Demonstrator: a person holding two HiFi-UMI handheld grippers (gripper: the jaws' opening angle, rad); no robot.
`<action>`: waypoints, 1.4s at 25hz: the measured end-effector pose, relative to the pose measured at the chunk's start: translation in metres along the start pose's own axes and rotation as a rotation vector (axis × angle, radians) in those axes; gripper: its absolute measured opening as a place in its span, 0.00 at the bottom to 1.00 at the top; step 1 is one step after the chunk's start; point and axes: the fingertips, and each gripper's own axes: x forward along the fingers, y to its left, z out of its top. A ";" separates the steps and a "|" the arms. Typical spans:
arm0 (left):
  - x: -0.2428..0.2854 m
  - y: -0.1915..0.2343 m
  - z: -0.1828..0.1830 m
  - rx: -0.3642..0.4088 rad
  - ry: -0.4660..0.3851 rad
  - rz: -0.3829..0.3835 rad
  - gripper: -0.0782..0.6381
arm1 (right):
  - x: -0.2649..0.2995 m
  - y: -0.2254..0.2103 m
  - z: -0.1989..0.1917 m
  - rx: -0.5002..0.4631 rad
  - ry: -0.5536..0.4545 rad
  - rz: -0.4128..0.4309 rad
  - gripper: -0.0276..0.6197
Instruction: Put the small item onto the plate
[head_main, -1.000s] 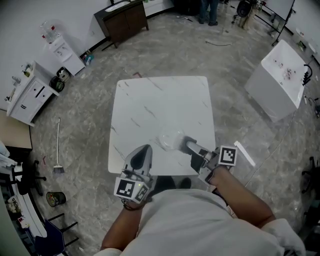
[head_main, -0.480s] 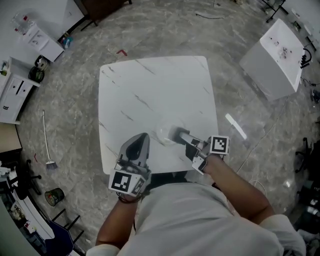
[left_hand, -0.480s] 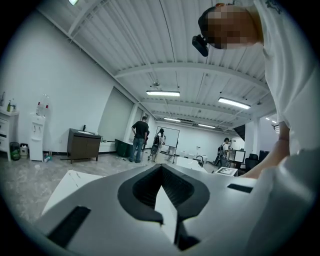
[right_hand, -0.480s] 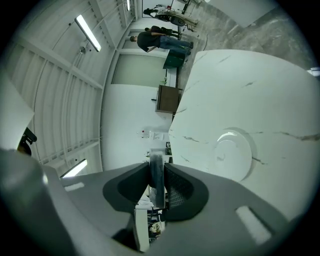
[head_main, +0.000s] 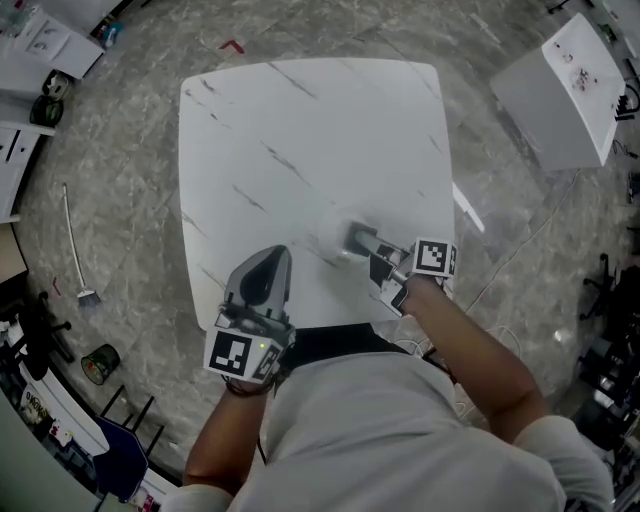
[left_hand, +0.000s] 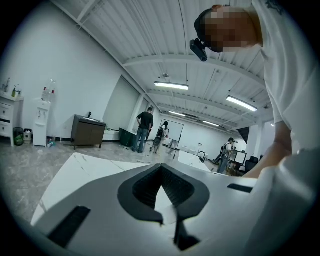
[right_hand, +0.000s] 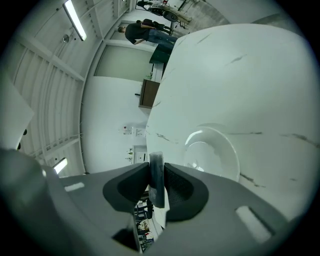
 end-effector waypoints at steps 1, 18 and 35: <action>0.001 0.005 -0.005 -0.002 0.003 0.001 0.12 | 0.005 -0.006 0.001 -0.002 0.003 -0.009 0.19; 0.012 0.046 -0.041 -0.053 0.041 0.016 0.12 | 0.034 -0.057 0.001 -0.022 0.063 -0.150 0.19; 0.013 0.055 -0.045 -0.107 0.049 0.012 0.12 | 0.037 -0.065 0.003 -0.222 0.174 -0.347 0.26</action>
